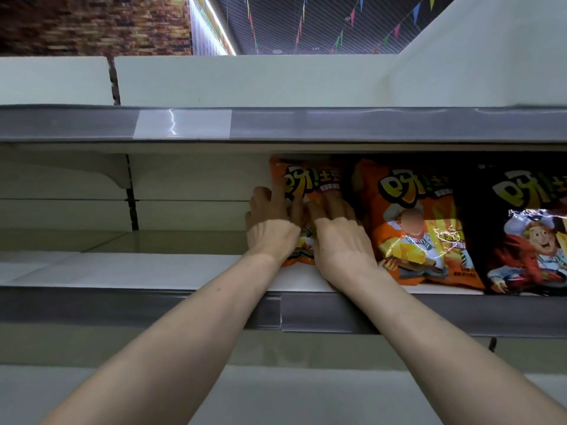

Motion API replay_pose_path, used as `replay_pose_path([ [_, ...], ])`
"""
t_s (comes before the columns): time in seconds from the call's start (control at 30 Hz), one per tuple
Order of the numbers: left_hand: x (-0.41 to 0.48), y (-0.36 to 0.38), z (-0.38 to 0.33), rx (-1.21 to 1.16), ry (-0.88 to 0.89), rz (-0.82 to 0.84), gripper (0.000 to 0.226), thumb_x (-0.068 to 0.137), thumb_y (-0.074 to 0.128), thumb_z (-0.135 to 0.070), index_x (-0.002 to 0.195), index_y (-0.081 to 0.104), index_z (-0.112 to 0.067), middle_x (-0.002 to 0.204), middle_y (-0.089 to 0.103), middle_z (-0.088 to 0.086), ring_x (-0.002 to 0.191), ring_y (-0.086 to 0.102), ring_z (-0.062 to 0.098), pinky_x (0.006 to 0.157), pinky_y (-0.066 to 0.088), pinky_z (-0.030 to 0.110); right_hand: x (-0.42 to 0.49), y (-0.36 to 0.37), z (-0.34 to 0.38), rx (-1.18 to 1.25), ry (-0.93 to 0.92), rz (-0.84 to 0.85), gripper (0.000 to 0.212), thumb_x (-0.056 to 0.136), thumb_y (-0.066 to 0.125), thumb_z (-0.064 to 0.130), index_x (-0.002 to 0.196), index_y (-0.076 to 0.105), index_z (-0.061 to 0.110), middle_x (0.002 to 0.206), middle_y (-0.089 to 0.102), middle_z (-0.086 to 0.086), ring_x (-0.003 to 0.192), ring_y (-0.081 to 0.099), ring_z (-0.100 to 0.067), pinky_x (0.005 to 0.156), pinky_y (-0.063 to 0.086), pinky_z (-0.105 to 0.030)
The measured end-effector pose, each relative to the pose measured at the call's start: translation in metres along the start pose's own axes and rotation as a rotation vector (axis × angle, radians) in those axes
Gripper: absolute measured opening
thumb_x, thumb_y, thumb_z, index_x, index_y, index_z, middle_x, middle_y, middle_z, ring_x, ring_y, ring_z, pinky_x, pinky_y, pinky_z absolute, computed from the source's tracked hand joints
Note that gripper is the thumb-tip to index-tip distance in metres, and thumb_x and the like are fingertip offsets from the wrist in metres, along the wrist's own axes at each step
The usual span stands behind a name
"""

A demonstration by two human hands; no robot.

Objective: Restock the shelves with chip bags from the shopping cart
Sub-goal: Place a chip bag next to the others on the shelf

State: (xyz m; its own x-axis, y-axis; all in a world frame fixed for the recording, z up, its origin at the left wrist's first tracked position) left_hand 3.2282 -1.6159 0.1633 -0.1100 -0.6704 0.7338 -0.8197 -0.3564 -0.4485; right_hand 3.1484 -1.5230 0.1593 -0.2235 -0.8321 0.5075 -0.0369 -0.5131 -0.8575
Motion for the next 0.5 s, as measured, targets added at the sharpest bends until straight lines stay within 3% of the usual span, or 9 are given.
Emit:
replay_pose_path([
  [0.17,-0.005,-0.004,-0.005,0.014,-0.015,0.032,0.047,0.098,0.047,-0.039,0.14,0.041,-0.02,0.123,0.043,0.014,0.111,0.05,0.035,0.095,0.042,0.042,-0.003,-0.001,0.0,0.006,-0.031,0.014,0.027,0.098,0.047,0.012,0.124,0.053,0.009,0.122,0.056,-0.016,0.113,0.052,-0.036,0.089,0.04,-0.04],
  [0.33,-0.016,-0.035,-0.003,-0.136,-0.192,-0.08,0.039,0.096,0.051,-0.033,0.133,0.046,-0.02,0.132,0.041,0.009,0.112,0.053,0.031,0.094,0.047,0.043,-0.015,-0.01,0.003,0.072,-0.129,-0.105,0.038,0.097,0.045,0.015,0.135,0.047,0.011,0.124,0.051,-0.017,0.115,0.045,-0.036,0.092,0.039,-0.041],
  [0.5,-0.053,-0.08,0.028,-0.359,-0.326,-0.266,0.022,0.095,0.053,-0.025,0.116,0.056,-0.018,0.109,0.059,0.005,0.102,0.059,0.025,0.092,0.05,0.041,-0.037,-0.012,0.039,0.226,-0.365,-0.189,0.043,0.086,0.056,0.009,0.128,0.058,0.004,0.139,0.045,-0.02,0.129,0.04,-0.038,0.103,0.04,-0.048],
])
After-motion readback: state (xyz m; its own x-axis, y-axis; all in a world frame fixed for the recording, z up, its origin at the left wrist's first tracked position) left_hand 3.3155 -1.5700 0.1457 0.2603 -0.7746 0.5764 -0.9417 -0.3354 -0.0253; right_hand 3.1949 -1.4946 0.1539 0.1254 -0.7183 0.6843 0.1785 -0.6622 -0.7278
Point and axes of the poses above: each hand's wrist, its own x-axis towards the middle knuckle, its own y-axis out of the palm, z = x × y, the point moved 6 cm from there along x, towards the middle knuckle
